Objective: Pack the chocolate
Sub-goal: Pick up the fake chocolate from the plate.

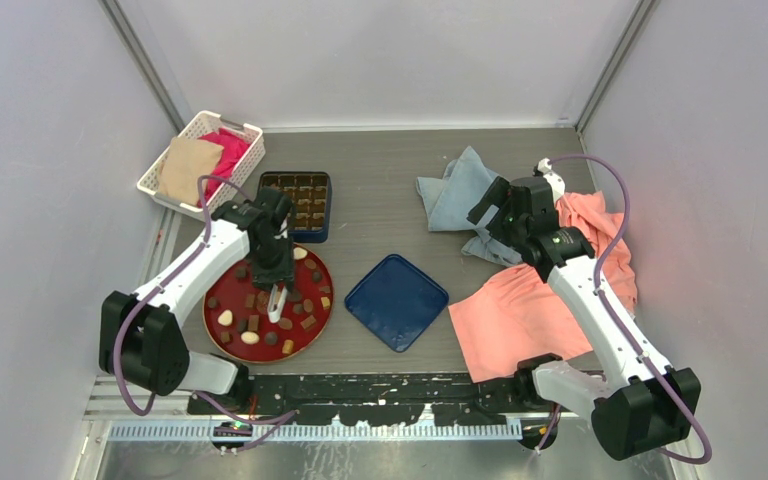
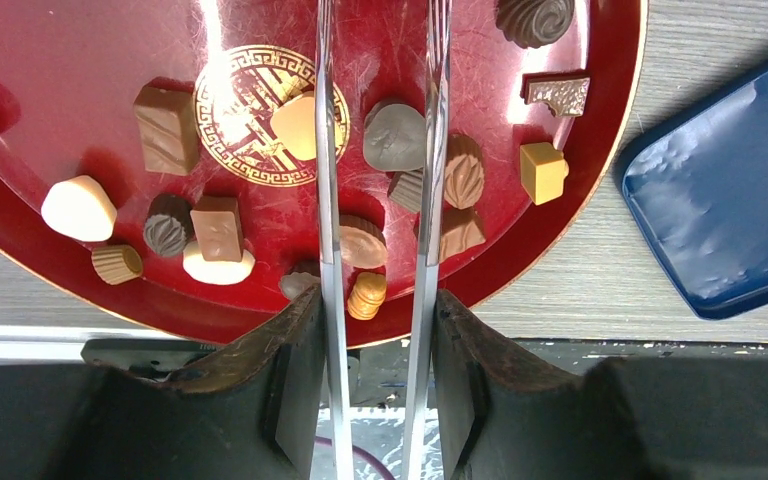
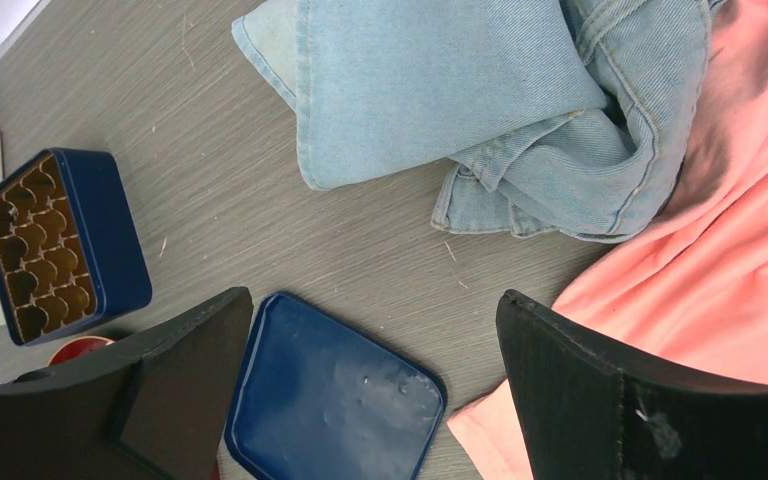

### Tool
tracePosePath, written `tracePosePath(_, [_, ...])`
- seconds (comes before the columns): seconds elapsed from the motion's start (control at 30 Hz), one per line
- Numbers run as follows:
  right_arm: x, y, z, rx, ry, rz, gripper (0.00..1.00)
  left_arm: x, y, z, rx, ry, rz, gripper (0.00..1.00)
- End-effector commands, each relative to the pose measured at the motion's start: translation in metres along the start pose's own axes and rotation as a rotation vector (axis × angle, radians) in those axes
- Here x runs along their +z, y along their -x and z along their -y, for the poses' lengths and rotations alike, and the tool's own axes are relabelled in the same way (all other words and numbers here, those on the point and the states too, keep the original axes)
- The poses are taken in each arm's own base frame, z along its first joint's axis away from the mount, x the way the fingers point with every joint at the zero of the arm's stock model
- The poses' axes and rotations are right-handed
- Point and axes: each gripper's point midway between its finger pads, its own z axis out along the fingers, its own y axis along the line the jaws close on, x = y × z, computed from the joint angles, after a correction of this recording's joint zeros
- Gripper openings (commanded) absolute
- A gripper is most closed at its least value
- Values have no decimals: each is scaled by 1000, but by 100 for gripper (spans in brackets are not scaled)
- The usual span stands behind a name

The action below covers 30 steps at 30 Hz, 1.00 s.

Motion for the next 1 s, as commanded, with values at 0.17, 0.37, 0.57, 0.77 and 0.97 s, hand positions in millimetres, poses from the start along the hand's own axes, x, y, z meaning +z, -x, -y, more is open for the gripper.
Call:
tracePosePath(0.17, [-6, 13, -11, 23, 40, 42, 97, -9, 6, 3, 6, -9, 27, 41])
tracePosePath(0.37, [-5, 11, -13, 26, 46, 34, 97, -3, 5, 1, 5, 5, 22, 41])
tracePosePath(0.57, [-7, 12, -10, 21, 41, 41, 97, 10, 5, 0, -3, 21, 8, 42])
tracePosePath(0.77, [-9, 12, -7, 17, 30, 51, 97, 18, 6, 0, -4, 32, -2, 42])
tracePosePath(0.97, [-10, 13, -5, 15, 26, 56, 97, 1, 7, -1, -8, 22, 27, 33])
